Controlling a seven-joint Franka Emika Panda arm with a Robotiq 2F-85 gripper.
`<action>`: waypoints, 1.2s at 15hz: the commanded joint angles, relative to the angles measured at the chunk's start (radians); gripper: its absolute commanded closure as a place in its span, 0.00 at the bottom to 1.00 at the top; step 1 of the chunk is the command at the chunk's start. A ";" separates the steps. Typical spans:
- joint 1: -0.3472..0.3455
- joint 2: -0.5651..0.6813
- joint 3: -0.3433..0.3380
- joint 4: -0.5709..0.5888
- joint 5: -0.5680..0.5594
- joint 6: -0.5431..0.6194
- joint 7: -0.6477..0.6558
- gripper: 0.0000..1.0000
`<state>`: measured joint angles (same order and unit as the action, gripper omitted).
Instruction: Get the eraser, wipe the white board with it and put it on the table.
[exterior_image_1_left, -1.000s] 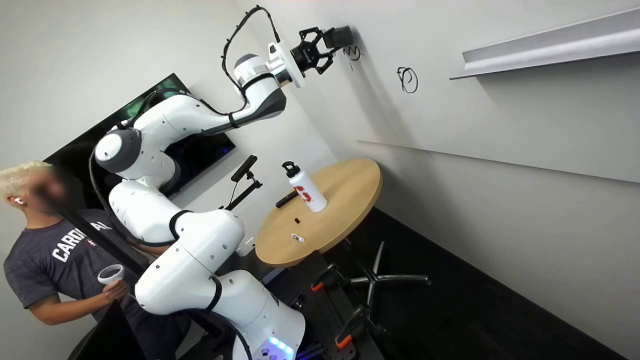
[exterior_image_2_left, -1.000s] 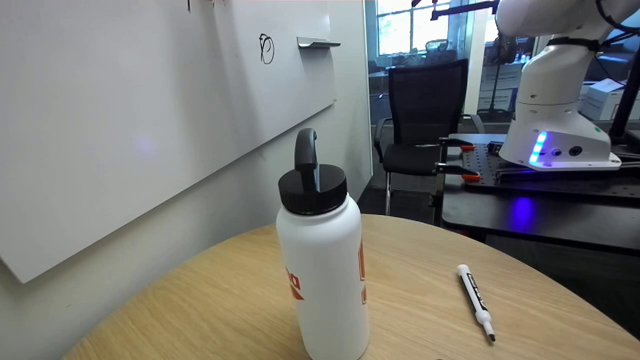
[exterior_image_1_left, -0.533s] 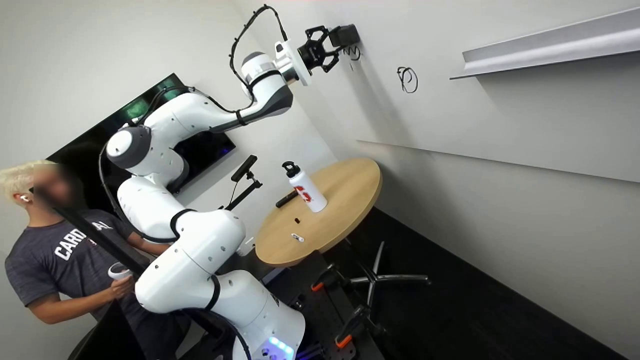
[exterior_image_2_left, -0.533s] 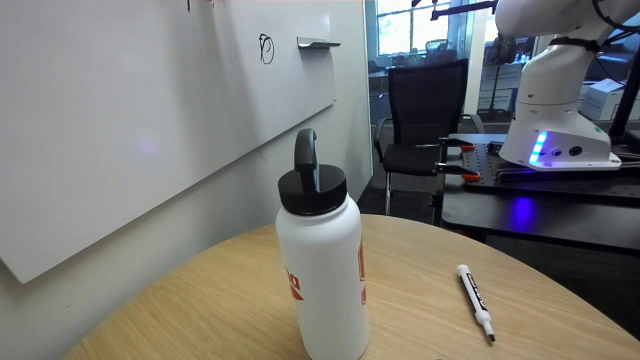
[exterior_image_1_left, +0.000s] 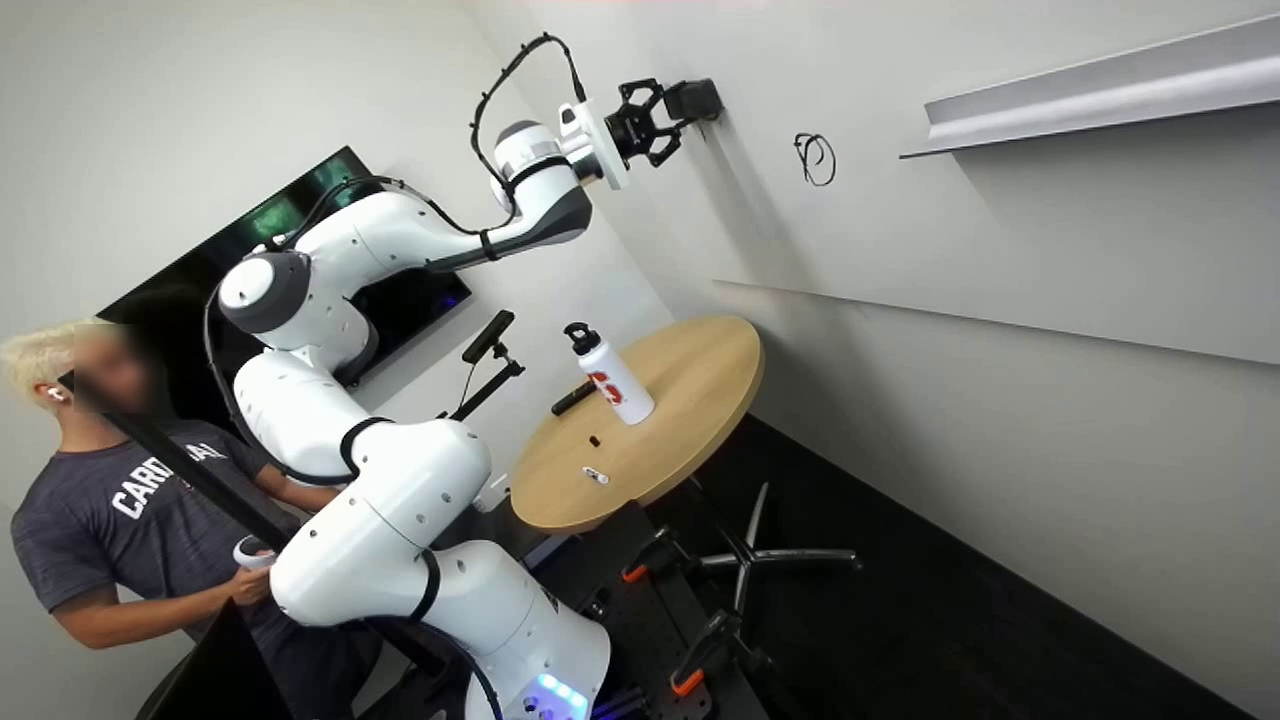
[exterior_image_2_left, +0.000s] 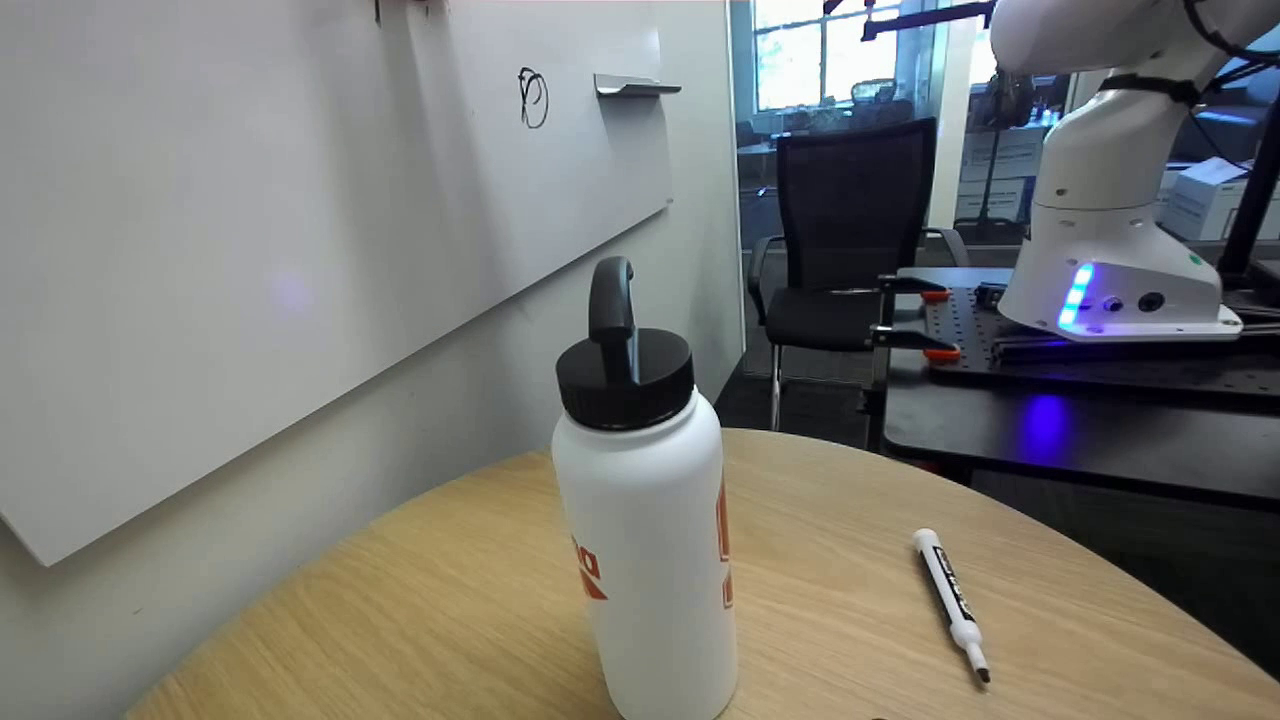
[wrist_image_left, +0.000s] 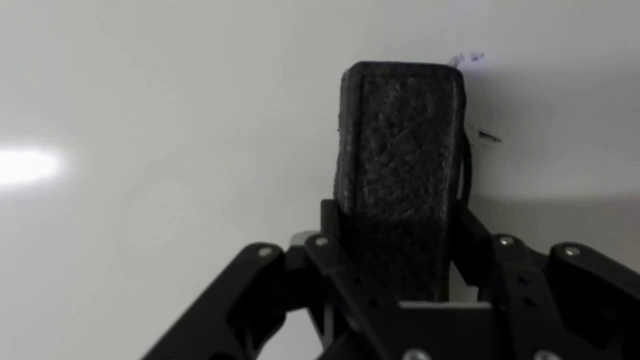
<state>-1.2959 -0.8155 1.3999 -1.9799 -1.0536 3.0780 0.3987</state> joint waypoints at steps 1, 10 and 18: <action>-0.063 0.066 0.094 0.032 0.000 0.004 -0.060 0.71; -0.067 0.056 0.114 -0.004 0.252 -0.003 -0.316 0.71; 0.000 -0.002 -0.100 -0.072 0.426 0.002 -0.393 0.71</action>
<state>-1.2793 -0.7890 1.3829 -2.0485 -0.6755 3.0771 0.0419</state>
